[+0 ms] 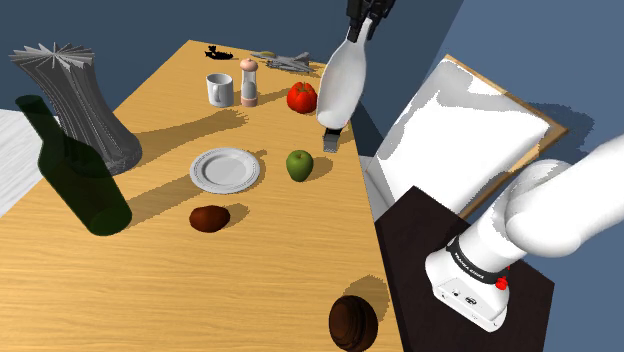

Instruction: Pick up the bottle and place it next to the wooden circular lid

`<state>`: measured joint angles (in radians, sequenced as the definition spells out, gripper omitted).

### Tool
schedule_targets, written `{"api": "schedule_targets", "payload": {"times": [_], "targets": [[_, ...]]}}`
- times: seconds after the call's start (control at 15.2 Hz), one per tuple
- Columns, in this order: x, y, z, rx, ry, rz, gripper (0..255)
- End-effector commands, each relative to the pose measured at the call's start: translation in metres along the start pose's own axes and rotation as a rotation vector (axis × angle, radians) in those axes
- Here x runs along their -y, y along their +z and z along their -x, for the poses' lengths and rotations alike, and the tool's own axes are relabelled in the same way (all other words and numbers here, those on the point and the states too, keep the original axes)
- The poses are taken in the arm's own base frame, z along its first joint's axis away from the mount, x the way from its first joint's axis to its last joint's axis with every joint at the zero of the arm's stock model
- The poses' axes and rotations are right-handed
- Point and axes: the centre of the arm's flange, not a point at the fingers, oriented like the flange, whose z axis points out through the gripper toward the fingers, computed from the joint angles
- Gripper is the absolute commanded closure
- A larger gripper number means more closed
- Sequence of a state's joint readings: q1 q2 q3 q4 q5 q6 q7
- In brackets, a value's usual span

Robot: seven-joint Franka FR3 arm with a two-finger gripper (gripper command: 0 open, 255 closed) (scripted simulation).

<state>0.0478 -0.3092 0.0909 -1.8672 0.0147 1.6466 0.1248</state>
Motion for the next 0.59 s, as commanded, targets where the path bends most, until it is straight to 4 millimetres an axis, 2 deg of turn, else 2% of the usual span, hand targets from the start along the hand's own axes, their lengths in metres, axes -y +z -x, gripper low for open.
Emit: {"api": "schedule_targets", "payload": {"times": [0.0, 0.53], "targets": [[0.010, -0.008, 0.023, 0.000, 0.001, 0.000, 255], [0.055, -0.042, 0.111, 0.000, 0.001, 0.000, 255]]}}
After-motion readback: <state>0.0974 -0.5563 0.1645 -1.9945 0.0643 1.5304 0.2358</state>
